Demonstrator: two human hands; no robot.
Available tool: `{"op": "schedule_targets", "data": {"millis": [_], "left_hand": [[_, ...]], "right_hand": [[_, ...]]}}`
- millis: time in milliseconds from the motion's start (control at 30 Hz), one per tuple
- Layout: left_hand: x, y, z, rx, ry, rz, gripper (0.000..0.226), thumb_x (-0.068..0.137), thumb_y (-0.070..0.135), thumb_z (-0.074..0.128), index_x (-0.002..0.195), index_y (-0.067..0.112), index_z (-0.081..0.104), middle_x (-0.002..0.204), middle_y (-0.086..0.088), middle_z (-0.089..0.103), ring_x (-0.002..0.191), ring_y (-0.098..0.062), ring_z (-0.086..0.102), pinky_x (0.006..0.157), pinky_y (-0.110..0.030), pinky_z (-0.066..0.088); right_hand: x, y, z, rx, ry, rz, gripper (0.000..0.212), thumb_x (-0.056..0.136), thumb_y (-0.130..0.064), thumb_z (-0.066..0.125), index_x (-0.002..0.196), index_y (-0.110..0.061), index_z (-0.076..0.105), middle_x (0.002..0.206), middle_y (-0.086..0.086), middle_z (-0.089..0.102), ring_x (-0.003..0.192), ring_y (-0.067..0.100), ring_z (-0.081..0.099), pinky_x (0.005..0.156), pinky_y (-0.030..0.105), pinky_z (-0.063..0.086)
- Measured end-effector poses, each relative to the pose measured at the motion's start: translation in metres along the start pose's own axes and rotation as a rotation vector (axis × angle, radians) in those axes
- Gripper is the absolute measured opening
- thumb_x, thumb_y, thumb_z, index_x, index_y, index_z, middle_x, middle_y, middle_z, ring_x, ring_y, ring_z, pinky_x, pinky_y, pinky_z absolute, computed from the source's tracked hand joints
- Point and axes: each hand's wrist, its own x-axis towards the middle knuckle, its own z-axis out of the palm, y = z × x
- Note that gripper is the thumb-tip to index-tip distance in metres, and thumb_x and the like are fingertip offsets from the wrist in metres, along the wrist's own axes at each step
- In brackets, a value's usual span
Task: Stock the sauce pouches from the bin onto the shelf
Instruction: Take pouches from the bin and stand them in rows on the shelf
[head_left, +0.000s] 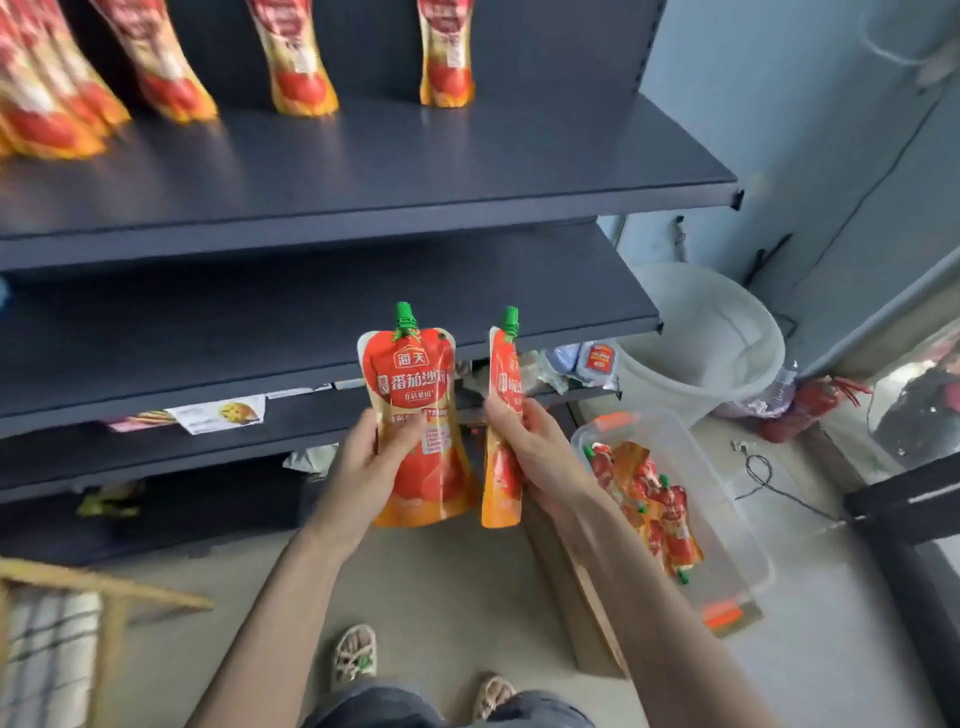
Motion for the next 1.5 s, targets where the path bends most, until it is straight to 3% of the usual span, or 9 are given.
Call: {"op": "schedule_targets", "data": {"millis": [100, 200, 300, 367, 467, 733, 1000, 1233, 1500], "left_hand": [[0.003, 0.023, -0.046, 0.031, 0.092, 0.089, 0.026, 0.08, 0.043, 0.063, 0.103, 0.03, 0.065, 0.101, 0.011, 0.072, 0.094, -0.005, 0.067, 0.072, -0.019, 0.052], [0.013, 0.041, -0.097, 0.039, 0.237, 0.152, 0.019, 0.081, 0.038, 0.065, 0.096, 0.027, 0.062, 0.09, 0.015, 0.072, 0.085, -0.004, 0.068, 0.059, -0.013, 0.051], [0.023, 0.058, -0.151, 0.052, 0.286, 0.21, 0.019, 0.084, 0.034, 0.064, 0.102, 0.029, 0.062, 0.096, 0.016, 0.071, 0.089, 0.0, 0.066, 0.062, -0.013, 0.051], [0.03, 0.071, -0.188, 0.08, 0.303, 0.248, 0.021, 0.085, 0.033, 0.064, 0.105, 0.03, 0.062, 0.1, 0.015, 0.071, 0.092, 0.001, 0.066, 0.062, -0.011, 0.05], [0.047, 0.088, -0.244, 0.099, 0.338, 0.286, 0.018, 0.085, 0.033, 0.064, 0.103, 0.031, 0.064, 0.099, 0.013, 0.071, 0.093, -0.002, 0.066, 0.063, -0.014, 0.051], [0.101, 0.141, -0.352, 0.106, 0.42, 0.394, 0.008, 0.084, 0.031, 0.066, 0.092, 0.033, 0.066, 0.093, 0.016, 0.072, 0.088, -0.002, 0.067, 0.059, -0.013, 0.052], [0.161, 0.184, -0.42, 0.085, 0.489, 0.506, 0.011, 0.085, 0.026, 0.066, 0.091, 0.034, 0.062, 0.093, 0.018, 0.071, 0.089, 0.0, 0.067, 0.06, -0.012, 0.051], [0.211, 0.198, -0.457, 0.103, 0.507, 0.505, 0.014, 0.086, 0.027, 0.065, 0.098, 0.032, 0.06, 0.102, 0.012, 0.069, 0.098, -0.002, 0.064, 0.073, -0.02, 0.049], [0.247, 0.201, -0.493, 0.11, 0.459, 0.507, 0.017, 0.087, 0.024, 0.064, 0.104, 0.024, 0.058, 0.109, 0.004, 0.067, 0.104, -0.012, 0.063, 0.083, -0.027, 0.052]], "right_hand": [[0.027, -0.02, 0.045, -0.076, -0.024, -0.06, 0.057, 0.075, -0.065, 0.062, 0.113, -0.024, 0.05, 0.084, -0.011, 0.058, 0.064, -0.007, 0.059, 0.058, 0.015, 0.047], [0.053, -0.038, 0.093, -0.064, -0.082, -0.049, 0.052, 0.074, -0.066, 0.056, 0.112, -0.031, 0.05, 0.094, -0.01, 0.062, 0.074, -0.001, 0.064, 0.063, 0.02, 0.05], [0.077, -0.05, 0.146, -0.015, -0.118, -0.104, 0.03, 0.085, -0.044, 0.06, 0.111, -0.031, 0.052, 0.102, -0.004, 0.068, 0.081, 0.007, 0.07, 0.061, 0.02, 0.054], [0.091, -0.058, 0.183, 0.02, -0.096, -0.159, 0.027, 0.087, -0.033, 0.064, 0.111, -0.024, 0.054, 0.099, -0.004, 0.071, 0.083, 0.009, 0.071, 0.061, 0.019, 0.054], [0.115, -0.07, 0.236, 0.005, -0.036, -0.26, 0.03, 0.085, -0.028, 0.069, 0.11, -0.017, 0.056, 0.098, -0.002, 0.072, 0.087, 0.011, 0.071, 0.065, 0.019, 0.054], [0.18, -0.116, 0.343, -0.022, 0.066, -0.459, 0.025, 0.08, -0.024, 0.075, 0.097, -0.02, 0.058, 0.093, -0.005, 0.072, 0.083, 0.008, 0.069, 0.063, 0.016, 0.053], [0.255, -0.166, 0.406, -0.054, 0.082, -0.535, 0.032, 0.077, -0.027, 0.078, 0.098, -0.016, 0.057, 0.095, -0.004, 0.071, 0.083, 0.008, 0.069, 0.059, 0.013, 0.052], [0.316, -0.182, 0.431, -0.074, 0.086, -0.551, 0.03, 0.076, -0.022, 0.079, 0.095, -0.017, 0.057, 0.097, 0.0, 0.071, 0.089, 0.015, 0.069, 0.075, 0.032, 0.058], [0.357, -0.185, 0.458, -0.072, 0.119, -0.558, 0.034, 0.076, -0.023, 0.079, 0.1, -0.018, 0.057, 0.101, -0.003, 0.07, 0.092, 0.011, 0.068, 0.075, 0.024, 0.057]]}}
